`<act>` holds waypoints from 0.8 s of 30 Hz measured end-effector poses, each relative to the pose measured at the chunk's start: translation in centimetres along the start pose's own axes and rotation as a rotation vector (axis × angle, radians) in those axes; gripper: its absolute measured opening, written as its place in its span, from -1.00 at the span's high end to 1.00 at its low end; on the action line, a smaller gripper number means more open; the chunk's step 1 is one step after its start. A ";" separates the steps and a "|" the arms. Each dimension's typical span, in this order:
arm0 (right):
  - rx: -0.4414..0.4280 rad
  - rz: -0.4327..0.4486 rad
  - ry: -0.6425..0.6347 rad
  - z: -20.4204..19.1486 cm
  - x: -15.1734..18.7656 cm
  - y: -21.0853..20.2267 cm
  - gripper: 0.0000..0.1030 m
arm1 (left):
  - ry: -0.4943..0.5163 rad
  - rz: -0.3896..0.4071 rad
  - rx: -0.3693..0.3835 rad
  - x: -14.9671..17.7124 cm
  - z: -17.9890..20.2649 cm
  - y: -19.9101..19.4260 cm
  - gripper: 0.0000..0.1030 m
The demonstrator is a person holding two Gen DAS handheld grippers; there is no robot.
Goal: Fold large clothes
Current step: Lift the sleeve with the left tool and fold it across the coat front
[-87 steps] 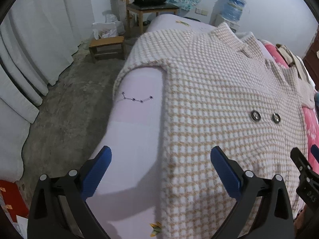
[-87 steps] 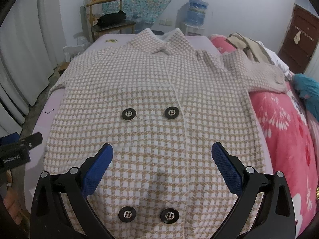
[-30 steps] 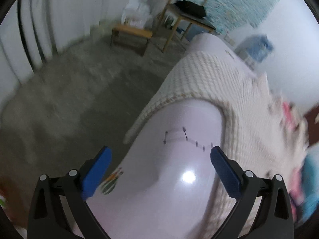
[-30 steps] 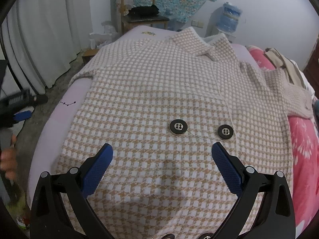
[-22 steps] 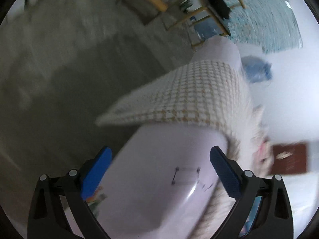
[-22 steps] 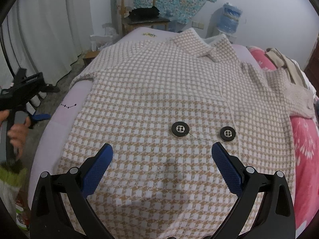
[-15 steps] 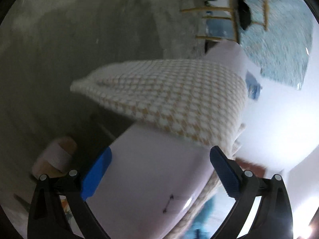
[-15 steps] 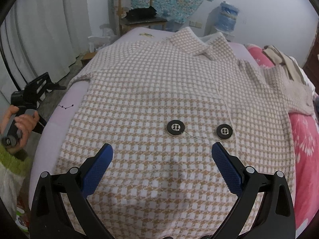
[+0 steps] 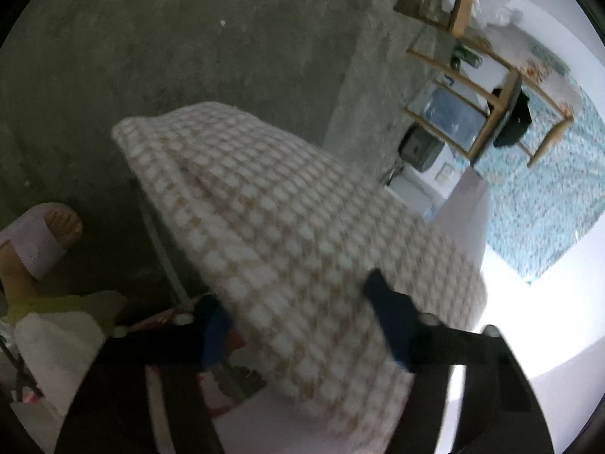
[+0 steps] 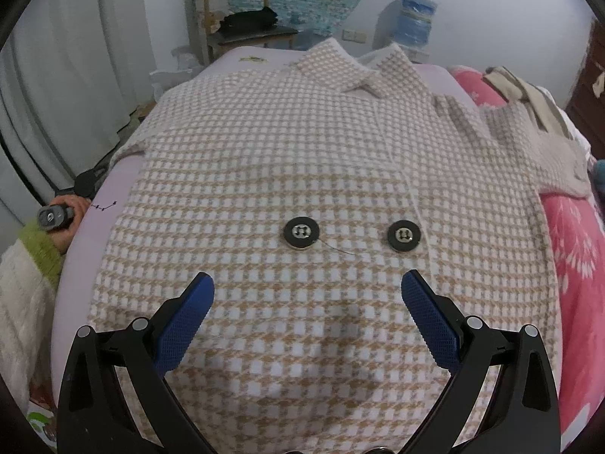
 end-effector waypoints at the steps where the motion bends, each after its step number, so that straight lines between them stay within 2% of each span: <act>1: 0.002 0.000 0.003 0.2 0.0 0.0 -0.85 | 0.001 0.018 0.002 -0.5 0.4 0.0 0.17; 3: 0.008 -0.002 0.012 0.7 0.0 0.2 -0.85 | 0.024 0.067 -0.003 -1.3 1.3 -0.5 0.71; 8: 0.020 0.003 0.035 2.1 -0.1 0.2 -0.85 | 0.161 0.198 0.019 -1.8 6.0 -3.1 0.82; 10: 0.025 0.006 0.047 2.7 0.0 0.2 -0.85 | 0.252 0.256 0.031 -0.5 9.2 -4.9 0.83; 13: 0.025 0.001 0.068 3.5 0.2 0.5 -0.85 | 0.462 0.332 0.013 3.3 14.8 -7.1 0.84; 16: 0.021 0.003 0.086 4.2 0.3 0.6 -0.85 | 0.685 0.351 0.022 9.4 19.7 -8.0 0.84; 19: 0.023 0.008 0.098 4.9 0.3 0.5 -0.85 | 0.922 0.331 0.045 17.2 23.4 -7.7 0.84; 21: 0.024 0.011 0.105 5.3 0.5 0.4 -0.85 | 1.096 0.278 0.043 23.8 24.8 -6.2 0.84; 24: 0.032 0.019 0.115 5.9 0.6 0.1 -0.85 | 1.302 0.191 0.002 31.5 24.3 -3.1 0.84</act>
Point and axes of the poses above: each gripper's, at about its wrist camera, not at the fingertips, and y roughly the way its jaws point, z to its right, x to its underside, the point moved 5 cm from there along y, roughly the way its jaws point
